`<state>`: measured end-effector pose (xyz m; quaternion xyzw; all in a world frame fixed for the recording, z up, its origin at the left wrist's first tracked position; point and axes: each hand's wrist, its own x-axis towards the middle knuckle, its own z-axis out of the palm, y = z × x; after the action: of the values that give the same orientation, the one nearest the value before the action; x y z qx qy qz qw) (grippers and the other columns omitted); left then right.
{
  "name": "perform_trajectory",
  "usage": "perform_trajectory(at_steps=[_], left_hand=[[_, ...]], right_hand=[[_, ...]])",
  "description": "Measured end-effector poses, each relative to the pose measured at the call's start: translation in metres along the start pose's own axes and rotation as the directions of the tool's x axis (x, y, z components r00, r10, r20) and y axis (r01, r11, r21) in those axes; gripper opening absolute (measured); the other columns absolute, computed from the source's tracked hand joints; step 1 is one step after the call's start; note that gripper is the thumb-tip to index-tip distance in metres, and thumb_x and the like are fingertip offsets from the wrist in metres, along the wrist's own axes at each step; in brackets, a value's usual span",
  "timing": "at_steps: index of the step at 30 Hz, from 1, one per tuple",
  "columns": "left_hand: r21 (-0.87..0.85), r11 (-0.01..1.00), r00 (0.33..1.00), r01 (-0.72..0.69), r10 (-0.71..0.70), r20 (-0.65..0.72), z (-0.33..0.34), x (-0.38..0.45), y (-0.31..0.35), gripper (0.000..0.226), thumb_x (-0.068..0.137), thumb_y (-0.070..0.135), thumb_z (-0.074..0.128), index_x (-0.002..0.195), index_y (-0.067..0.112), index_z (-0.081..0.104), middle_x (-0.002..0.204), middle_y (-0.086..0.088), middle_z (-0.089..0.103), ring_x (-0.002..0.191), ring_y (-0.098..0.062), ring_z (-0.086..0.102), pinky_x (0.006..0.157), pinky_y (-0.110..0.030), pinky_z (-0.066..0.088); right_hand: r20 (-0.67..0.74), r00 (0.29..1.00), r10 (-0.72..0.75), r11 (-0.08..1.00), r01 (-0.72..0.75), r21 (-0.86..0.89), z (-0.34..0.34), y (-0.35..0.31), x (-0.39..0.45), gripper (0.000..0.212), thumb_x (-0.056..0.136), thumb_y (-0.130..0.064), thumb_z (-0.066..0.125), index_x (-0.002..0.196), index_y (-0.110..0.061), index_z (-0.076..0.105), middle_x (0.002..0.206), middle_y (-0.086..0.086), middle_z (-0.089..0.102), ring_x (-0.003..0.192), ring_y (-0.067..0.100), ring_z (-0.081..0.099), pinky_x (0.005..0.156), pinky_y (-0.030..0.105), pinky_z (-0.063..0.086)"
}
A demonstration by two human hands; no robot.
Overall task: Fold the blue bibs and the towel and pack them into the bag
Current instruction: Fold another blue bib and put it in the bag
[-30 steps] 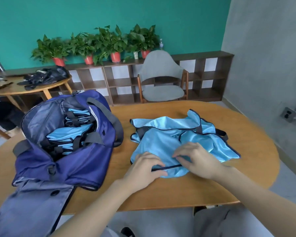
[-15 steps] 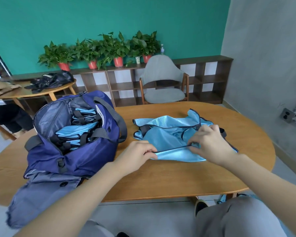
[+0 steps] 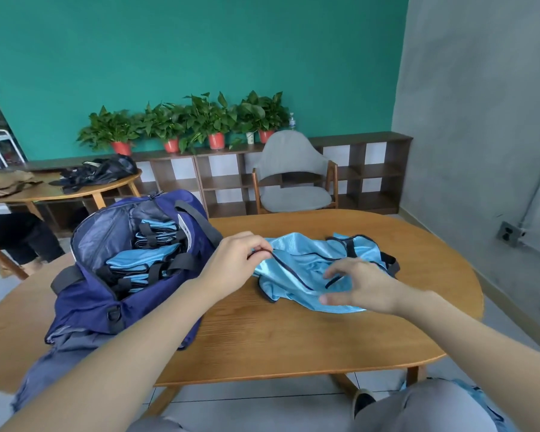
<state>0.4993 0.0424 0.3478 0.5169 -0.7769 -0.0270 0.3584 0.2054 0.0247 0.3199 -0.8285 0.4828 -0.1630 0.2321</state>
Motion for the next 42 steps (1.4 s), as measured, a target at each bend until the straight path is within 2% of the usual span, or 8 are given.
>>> perform_trajectory(at_steps=[8,13,16,20,26,31,37,42], left_hand=[[-0.009,1.0,1.0,0.004,-0.004,0.005,0.0,-0.011,0.006,0.013,0.092,0.011,0.072,0.099,0.02,0.078,0.086,0.021,0.062,0.082,0.003,0.062,0.072,-0.006,0.044],[0.001,1.0,0.999,0.027,-0.027,0.033,-0.002,-0.018,-0.002,0.013,0.091,0.013,0.073,0.098,0.023,0.077,0.085,0.018,0.067,0.082,0.003,0.064,0.072,-0.01,0.048],[0.041,0.999,0.997,0.026,-0.029,0.07,-0.002,-0.02,-0.011,0.013,0.095,0.013,0.069,0.098,0.023,0.077,0.087,0.022,0.064,0.086,0.003,0.063,0.075,-0.01,0.048],[0.078,0.996,0.994,0.05,-0.057,0.091,-0.001,-0.016,-0.025,0.012,0.099,0.015,0.064,0.102,0.022,0.073,0.095,0.02,0.063,0.091,0.002,0.062,0.081,-0.014,0.049],[0.095,0.993,0.998,0.07,-0.069,-0.015,-0.009,0.025,-0.027,0.009,0.098,0.016,0.064,0.096,0.021,0.072,0.087,0.016,0.062,0.086,0.002,0.056,0.075,-0.012,0.039],[0.126,0.987,0.991,0.097,-0.083,-0.108,-0.029,0.062,-0.031,0.006,0.095,0.017,0.068,0.094,0.019,0.074,0.089,0.007,0.07,0.083,-0.009,0.061,0.08,-0.028,0.049],[0.057,0.987,0.969,0.15,-0.136,-0.207,-0.045,0.066,-0.019,0.012,0.093,0.009,0.069,0.101,0.016,0.074,0.094,0.004,0.067,0.079,-0.002,0.058,0.072,0.001,0.036],[0.105,0.992,0.997,0.069,-0.072,0.034,-0.011,-0.009,-0.027,0.012,0.088,0.016,0.077,0.096,0.025,0.076,0.085,0.015,0.063,0.081,0.001,0.06,0.073,-0.006,0.042]], right_hand=[[-0.132,0.986,-0.103,0.933,0.142,0.331,0.039,-0.042,0.013,0.014,0.085,-0.032,0.08,0.085,-0.027,0.067,0.086,-0.013,0.066,0.081,0.005,0.062,0.076,0.024,0.051],[-0.149,0.98,-0.132,0.875,0.186,0.448,0.039,-0.053,0.013,0.025,0.083,-0.016,0.082,0.074,-0.012,0.059,0.066,-0.013,0.051,0.062,0.002,0.047,0.062,0.016,0.04],[-0.073,0.985,-0.159,0.95,0.173,0.262,0.029,-0.048,0.01,0.027,0.082,-0.017,0.08,0.074,-0.009,0.054,0.064,-0.009,0.049,0.058,0.005,0.043,0.057,0.02,0.037],[-0.133,0.988,-0.083,0.908,0.02,-0.419,0.003,-0.029,0.009,0.029,0.086,-0.038,0.07,0.074,-0.027,0.046,0.066,-0.007,0.05,0.064,0.014,0.047,0.053,0.027,0.033],[-0.249,0.963,0.107,0.951,-0.172,-0.258,-0.053,-0.003,0.008,0.052,0.072,-0.062,0.08,0.063,-0.022,0.047,0.06,-0.005,0.047,0.059,0.014,0.039,0.052,0.03,0.03],[-0.334,0.921,0.2,0.93,-0.286,-0.232,-0.095,0.01,0.005,0.049,0.072,-0.059,0.082,0.066,-0.017,0.06,0.063,0.0,0.06,0.061,0.019,0.059,0.049,0.03,0.043],[-0.581,0.814,0.014,0.969,-0.155,-0.194,-0.112,0.041,-0.006,0.019,0.084,-0.023,0.079,0.078,-0.023,0.06,0.077,-0.006,0.062,0.075,0.023,0.059,0.063,0.036,0.05],[-0.47,0.88,-0.075,0.911,-0.131,-0.391,-0.066,0.081,-0.035,0.04,0.082,-0.006,0.07,0.071,-0.028,0.038,0.074,-0.006,0.046,0.066,0.024,0.05,0.054,0.034,0.04]])
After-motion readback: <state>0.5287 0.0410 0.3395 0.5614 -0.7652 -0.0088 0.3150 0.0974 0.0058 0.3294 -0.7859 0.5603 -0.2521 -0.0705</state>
